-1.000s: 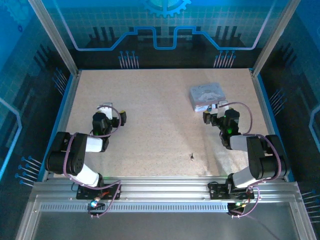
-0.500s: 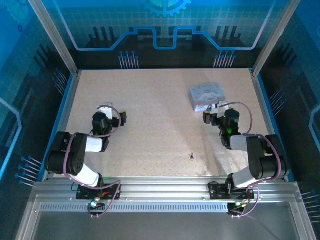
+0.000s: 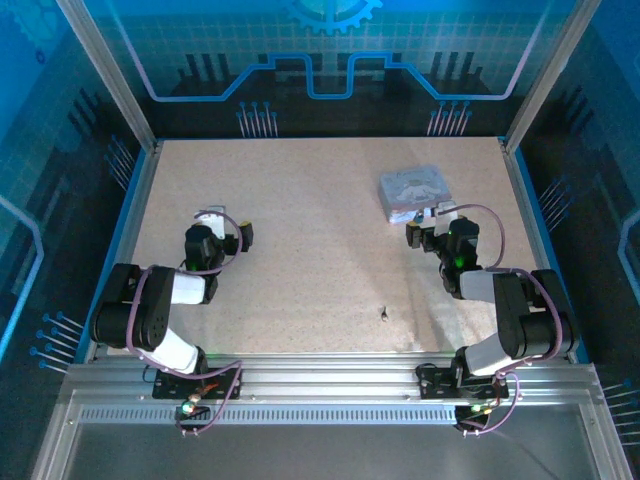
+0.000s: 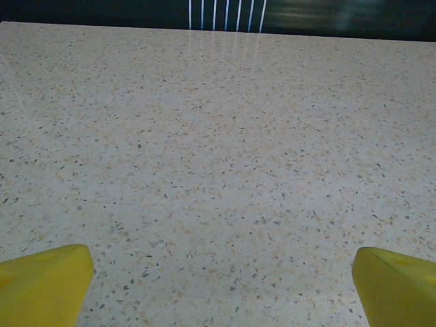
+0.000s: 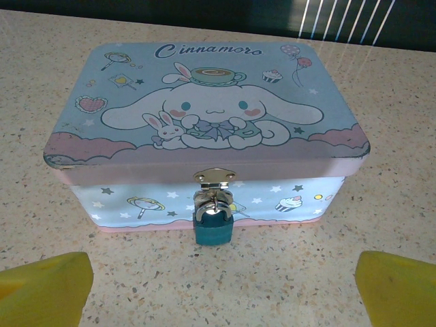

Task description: Unlock the padlock with the key

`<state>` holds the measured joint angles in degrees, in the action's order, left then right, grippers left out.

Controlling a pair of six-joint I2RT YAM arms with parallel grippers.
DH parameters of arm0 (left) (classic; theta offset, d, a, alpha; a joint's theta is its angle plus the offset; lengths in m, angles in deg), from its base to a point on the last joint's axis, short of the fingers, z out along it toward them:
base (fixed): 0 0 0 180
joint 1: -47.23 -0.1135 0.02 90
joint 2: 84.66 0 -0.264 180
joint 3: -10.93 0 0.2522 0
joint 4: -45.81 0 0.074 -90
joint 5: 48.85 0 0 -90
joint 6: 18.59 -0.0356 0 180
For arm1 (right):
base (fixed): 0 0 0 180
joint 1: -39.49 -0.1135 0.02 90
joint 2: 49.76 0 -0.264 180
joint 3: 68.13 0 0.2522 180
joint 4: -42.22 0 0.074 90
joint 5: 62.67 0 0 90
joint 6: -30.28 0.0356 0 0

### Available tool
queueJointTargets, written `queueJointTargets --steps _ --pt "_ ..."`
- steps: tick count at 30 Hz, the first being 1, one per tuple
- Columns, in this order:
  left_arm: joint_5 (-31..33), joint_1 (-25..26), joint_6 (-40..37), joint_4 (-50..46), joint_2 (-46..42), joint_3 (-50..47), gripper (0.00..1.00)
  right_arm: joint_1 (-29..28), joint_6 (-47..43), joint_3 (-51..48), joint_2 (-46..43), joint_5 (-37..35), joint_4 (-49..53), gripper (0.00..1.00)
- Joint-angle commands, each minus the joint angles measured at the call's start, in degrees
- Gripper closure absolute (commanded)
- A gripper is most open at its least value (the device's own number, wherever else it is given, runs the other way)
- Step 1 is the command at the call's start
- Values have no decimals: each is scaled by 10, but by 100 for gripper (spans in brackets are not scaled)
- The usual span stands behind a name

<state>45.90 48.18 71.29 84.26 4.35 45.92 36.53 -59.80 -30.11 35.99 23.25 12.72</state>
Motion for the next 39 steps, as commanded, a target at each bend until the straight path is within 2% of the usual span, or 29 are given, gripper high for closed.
queueJointTargets --steps 1,4,7,13,17,20,24,26,34,39 --pt "19 -5 7 29 -7 -9 1 -4 0 0 -3 -1 -2 0" --pt "21 -3 5 55 -21 -28 1 -4 4 -10 -32 -11 1 0" --pt "31 2 -1 35 -57 -34 1 -4 9 -8 -71 -19 40 0" --pt "40 17 2 -133 -177 9 1 -5 38 14 -143 -27 148 0" --pt "35 16 118 -312 -224 95 1 0 69 41 -173 15 206 0" --pt "10 16 190 -419 -217 158 1 11 93 74 -172 63 247 0" --pt "-64 20 270 -456 -199 192 1 41 128 128 -150 119 309 0" --pt "-80 39 298 -465 -183 207 1 58 141 150 -134 133 326 0" --pt "-99 150 339 -485 -61 306 1 103 157 253 -24 176 362 0" --pt "-111 197 353 -479 19 371 1 117 154 315 43 182 376 0"
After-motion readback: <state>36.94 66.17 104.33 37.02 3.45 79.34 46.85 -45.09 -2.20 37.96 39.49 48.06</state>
